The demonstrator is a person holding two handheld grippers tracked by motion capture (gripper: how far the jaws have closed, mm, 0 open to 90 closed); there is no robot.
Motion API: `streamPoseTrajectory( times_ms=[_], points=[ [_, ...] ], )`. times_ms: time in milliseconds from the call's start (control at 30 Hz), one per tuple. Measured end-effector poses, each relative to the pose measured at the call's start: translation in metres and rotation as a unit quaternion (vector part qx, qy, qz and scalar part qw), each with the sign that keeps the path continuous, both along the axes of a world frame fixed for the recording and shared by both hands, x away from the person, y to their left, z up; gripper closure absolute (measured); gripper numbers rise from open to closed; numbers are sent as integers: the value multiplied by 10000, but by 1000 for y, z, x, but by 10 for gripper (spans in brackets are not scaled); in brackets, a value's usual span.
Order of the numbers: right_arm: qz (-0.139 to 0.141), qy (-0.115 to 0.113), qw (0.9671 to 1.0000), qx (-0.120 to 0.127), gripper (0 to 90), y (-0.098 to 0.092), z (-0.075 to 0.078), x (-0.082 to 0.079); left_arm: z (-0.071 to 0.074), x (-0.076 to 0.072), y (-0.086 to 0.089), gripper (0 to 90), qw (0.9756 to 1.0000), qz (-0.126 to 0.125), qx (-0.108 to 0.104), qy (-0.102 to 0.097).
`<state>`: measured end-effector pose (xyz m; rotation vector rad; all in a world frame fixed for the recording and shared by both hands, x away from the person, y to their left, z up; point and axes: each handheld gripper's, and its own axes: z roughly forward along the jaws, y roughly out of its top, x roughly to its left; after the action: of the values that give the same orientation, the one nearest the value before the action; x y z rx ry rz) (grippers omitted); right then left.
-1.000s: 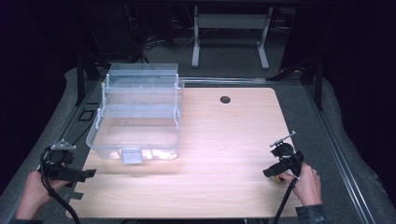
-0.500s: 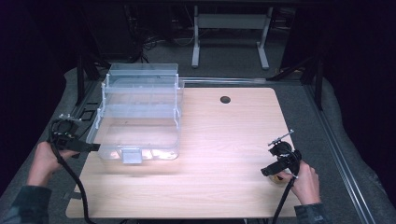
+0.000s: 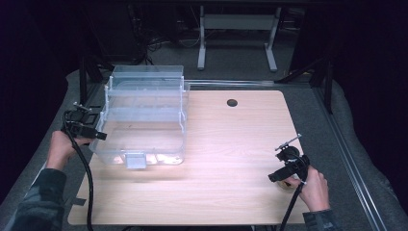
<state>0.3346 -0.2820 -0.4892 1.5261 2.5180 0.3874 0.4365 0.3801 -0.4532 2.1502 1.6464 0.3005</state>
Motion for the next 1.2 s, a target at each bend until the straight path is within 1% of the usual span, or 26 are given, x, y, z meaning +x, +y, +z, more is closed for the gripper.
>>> streamPoseTrajectory(
  times_ms=[100, 167, 200, 233, 300, 467, 500, 533, 567, 600, 667, 767, 867, 900, 933, 1000, 1100, 1200],
  points=[
    [-21, -4, 10000, -20, 45, -1, 0, -1, -7, 6, 3, 429, 9998, 159, 26, 90],
    [-13, 3, 10000, -9, 45, -1, 0, -1, -10, 8, 4, 444, 9998, 183, 22, 106],
    [-30, -12, 10000, -13, 45, -1, 1, -2, -12, 10, 4, 490, 9997, 212, 67, 133],
    [-21, -14, 10000, -32, 45, -2, 1, -2, -12, 10, 4, 505, 9997, 212, 67, 133],
    [-26, -25, 10000, -29, 47, -2, 2, -3, -17, 14, 3, 566, 9994, 274, 159, 166],
    [-17, 8, 10000, -18, 49, -2, 1, -3, -23, 15, 2, 705, 9994, 186, 214, 203],
    [-32, 13, 10000, -24, 49, -3, 1, -3, -25, 15, 2, 705, 9994, 174, 225, 214],
    [-44, 23, 10000, -20, 49, -4, 1, -3, -26, 15, 3, 775, 9995, 149, 176, 207],
    [-46, 23, 10000, -17, 49, -5, 1, -3, -26, 15, 2, 787, 9994, 162, 240, 187],
    [-50, 28, 10000, -27, 49, -5, 1, -3, -26, 15, 2, 801, 9994, 150, 244, 188],
    [-56, 16, 10000, -5, 50, -5, 1, -3, -26, 14, 3, 805, 9995, 137, 230, 192],
    [-44, 44, 10000, 25, 50, -5, 0, -1, -26, 14, 1, 805, 9993, 48, 332, 162],
    [-49, 18, 10000, 19, 50, -5, 1, -1, -26, 13, 2, 799, 9996, -85, 249, 126],
    [-54, 10, 10000, 16, 50, -5, 1, -1, -26, 13, 2, 797, 9996, -85, 249, 126],
    [-63, 11, 10000, 20, 50, -6, 2, -2, -26, 12, 1, 794, 9995, -149, 245, 94],
    [-65, -5, 10000, 21, 50, -6, 3, -2, -27, 11, -1, 792, 9994, -182, 299, 60],
    [-75, -14, 10000, 13, 50, -5, 3, -2, -27, 10, -1, 790, 9994, -209, 273, 58],
    [-65, -12, 10000, 32, 50, -4, 4, -2, -27, 8, -4, 786, 9992, -273, 306, 36]
  ],
)
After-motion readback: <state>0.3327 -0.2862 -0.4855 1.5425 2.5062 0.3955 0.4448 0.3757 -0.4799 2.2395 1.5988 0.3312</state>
